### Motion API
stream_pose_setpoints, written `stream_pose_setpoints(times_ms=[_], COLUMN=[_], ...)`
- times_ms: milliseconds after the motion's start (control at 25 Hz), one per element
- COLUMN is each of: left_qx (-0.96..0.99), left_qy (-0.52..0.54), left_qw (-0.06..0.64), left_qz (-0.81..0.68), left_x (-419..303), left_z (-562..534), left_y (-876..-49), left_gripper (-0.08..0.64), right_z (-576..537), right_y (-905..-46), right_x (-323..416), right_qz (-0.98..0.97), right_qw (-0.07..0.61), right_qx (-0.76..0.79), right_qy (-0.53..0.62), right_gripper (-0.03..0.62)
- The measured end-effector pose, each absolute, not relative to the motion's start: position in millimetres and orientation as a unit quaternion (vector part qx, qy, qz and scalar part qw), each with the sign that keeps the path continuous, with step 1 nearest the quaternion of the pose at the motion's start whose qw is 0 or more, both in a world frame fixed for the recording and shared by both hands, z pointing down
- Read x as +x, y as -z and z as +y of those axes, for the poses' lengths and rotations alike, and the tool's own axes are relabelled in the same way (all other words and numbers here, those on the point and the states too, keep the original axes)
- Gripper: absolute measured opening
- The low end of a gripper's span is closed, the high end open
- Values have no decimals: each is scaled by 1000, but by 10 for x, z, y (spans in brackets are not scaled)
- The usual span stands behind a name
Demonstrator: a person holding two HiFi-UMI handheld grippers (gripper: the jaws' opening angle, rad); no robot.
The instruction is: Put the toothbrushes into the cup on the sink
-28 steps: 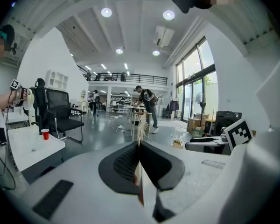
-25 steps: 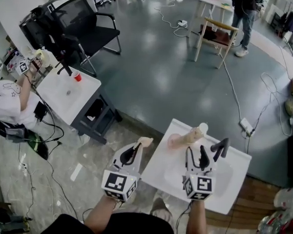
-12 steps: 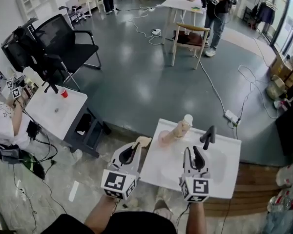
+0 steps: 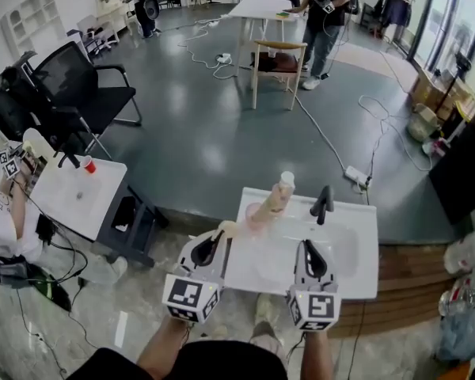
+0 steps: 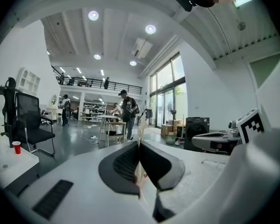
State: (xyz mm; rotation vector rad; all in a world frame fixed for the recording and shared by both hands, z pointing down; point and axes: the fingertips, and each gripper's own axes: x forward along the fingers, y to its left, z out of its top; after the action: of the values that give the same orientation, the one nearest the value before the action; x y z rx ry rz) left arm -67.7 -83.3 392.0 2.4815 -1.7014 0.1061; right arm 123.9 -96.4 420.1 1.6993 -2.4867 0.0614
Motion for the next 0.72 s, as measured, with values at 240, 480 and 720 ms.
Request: stream_pose_setpoints(times_ms=[240,480,720], left_qx=[836,840,841], left_qy=[-34,-34,-33], left_qw=[59,60,61], left_qz=[-545,-537,-537], left_x=[-632,-626,-628], left_z=[-696,-594,-604], left_y=[-3873,-3883,-3857], left_gripper=[5,5,5], right_z=[-709,-565,-574], right_y=[-4182,-4188,-4174], right_x=[1288,1308,1295], right_qz=[-812,-805,-805], right_qw=[57,59,63], right_qx=[581,590,590], right_qy=[-19,-22,-27], right_gripper=[1,-2,-2])
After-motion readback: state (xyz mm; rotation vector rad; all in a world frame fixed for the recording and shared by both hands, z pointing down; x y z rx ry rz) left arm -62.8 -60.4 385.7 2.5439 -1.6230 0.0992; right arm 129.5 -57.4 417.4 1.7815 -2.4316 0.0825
